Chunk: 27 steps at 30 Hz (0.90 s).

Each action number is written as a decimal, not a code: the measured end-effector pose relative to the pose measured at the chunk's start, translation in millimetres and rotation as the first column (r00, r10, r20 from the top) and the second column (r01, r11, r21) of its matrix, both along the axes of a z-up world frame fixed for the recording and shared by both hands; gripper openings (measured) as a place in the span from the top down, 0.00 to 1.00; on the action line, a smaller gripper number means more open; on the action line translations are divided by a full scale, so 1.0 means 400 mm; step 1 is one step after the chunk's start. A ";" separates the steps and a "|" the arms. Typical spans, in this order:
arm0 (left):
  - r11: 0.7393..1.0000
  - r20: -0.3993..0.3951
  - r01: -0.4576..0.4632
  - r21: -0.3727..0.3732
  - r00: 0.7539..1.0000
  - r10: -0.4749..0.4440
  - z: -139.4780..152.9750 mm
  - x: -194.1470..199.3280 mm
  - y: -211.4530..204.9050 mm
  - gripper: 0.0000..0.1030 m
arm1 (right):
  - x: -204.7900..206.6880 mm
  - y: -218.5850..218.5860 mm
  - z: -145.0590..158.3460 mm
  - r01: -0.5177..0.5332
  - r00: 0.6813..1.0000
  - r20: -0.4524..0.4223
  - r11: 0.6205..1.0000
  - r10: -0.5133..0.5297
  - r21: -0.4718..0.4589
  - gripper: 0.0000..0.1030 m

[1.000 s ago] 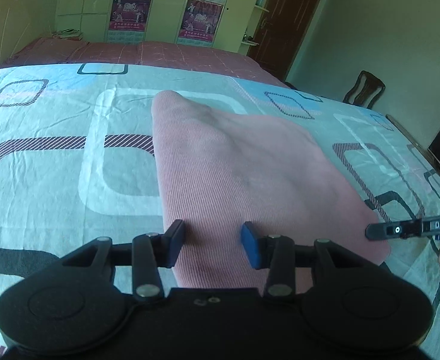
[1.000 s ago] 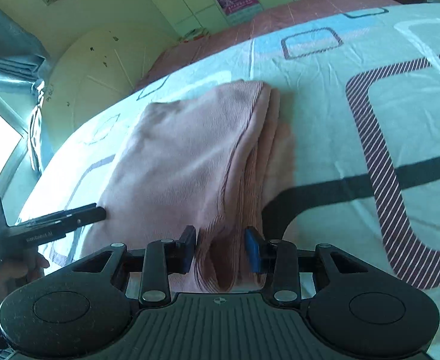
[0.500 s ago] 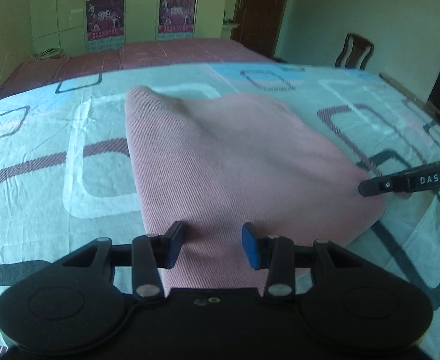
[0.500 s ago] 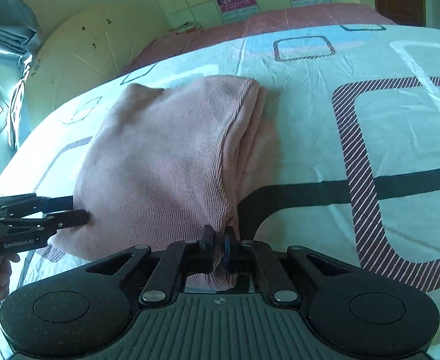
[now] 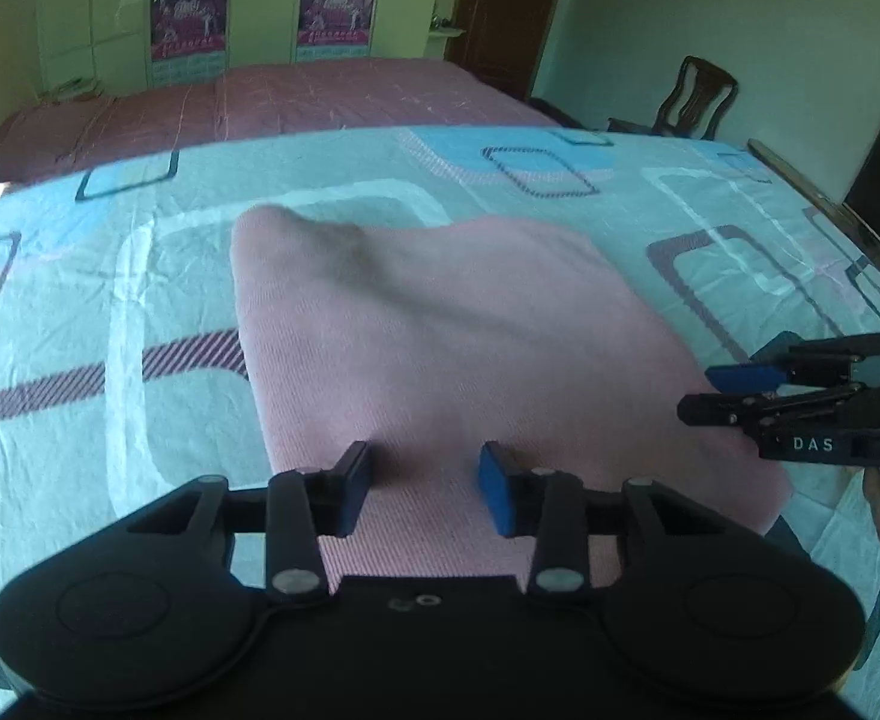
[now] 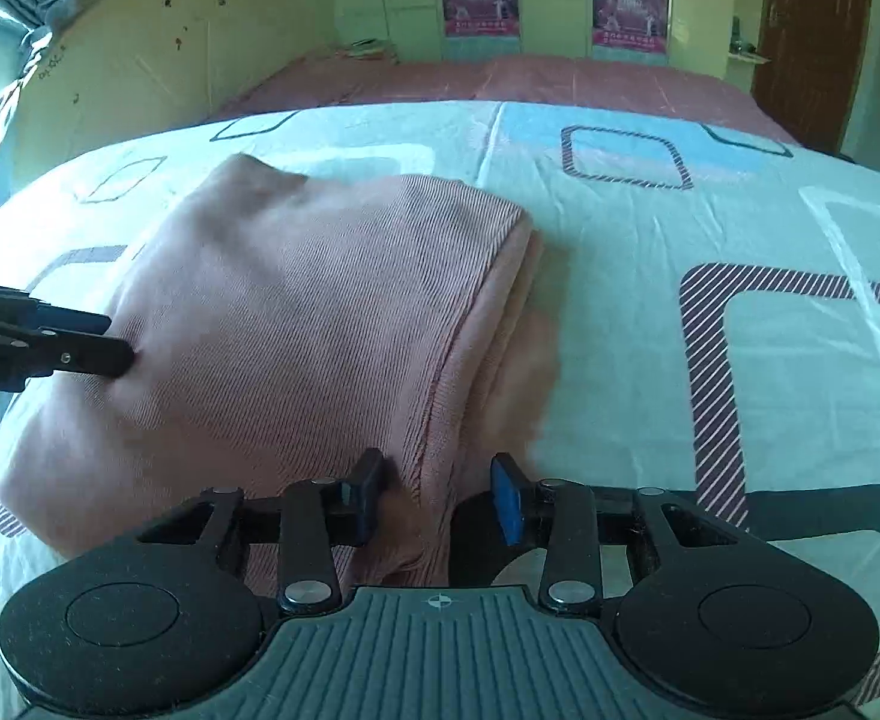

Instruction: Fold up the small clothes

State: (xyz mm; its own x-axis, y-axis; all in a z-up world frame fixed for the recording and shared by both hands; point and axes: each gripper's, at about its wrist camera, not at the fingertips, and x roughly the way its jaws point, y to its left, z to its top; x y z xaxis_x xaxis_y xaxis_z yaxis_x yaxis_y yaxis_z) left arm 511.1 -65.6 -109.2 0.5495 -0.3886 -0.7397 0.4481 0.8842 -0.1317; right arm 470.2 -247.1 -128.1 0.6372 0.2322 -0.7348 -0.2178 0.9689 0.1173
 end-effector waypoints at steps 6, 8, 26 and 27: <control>0.999 -0.008 0.040 0.029 0.999 -0.039 -0.050 -0.007 -0.039 0.60 | 0.023 0.094 0.011 -0.155 0.988 0.004 0.987 0.155 -0.045 0.64; 0.999 -0.026 0.034 -0.013 0.999 -0.034 -0.027 0.011 -0.027 0.61 | 0.047 0.106 -0.028 -0.165 0.986 -0.038 0.982 0.163 -0.087 0.64; 0.995 -0.022 -0.088 -0.037 0.996 0.087 -0.097 0.332 0.007 0.57 | 0.363 0.080 -0.049 0.011 1.000 0.016 0.997 -0.010 -0.076 0.60; 0.996 -0.004 -0.091 -0.024 0.996 0.091 -0.091 0.320 0.006 0.57 | 0.357 0.077 -0.050 0.018 1.000 0.020 0.998 -0.016 -0.068 0.60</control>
State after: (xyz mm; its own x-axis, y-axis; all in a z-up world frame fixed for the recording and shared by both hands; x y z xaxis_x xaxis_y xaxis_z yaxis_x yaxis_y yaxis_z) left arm 639.0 -63.2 -145.5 0.5810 -0.3552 -0.7324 0.3658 0.9177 -0.1549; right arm 613.2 -216.3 -148.2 0.6553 0.1712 -0.7357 -0.2030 0.9781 0.0469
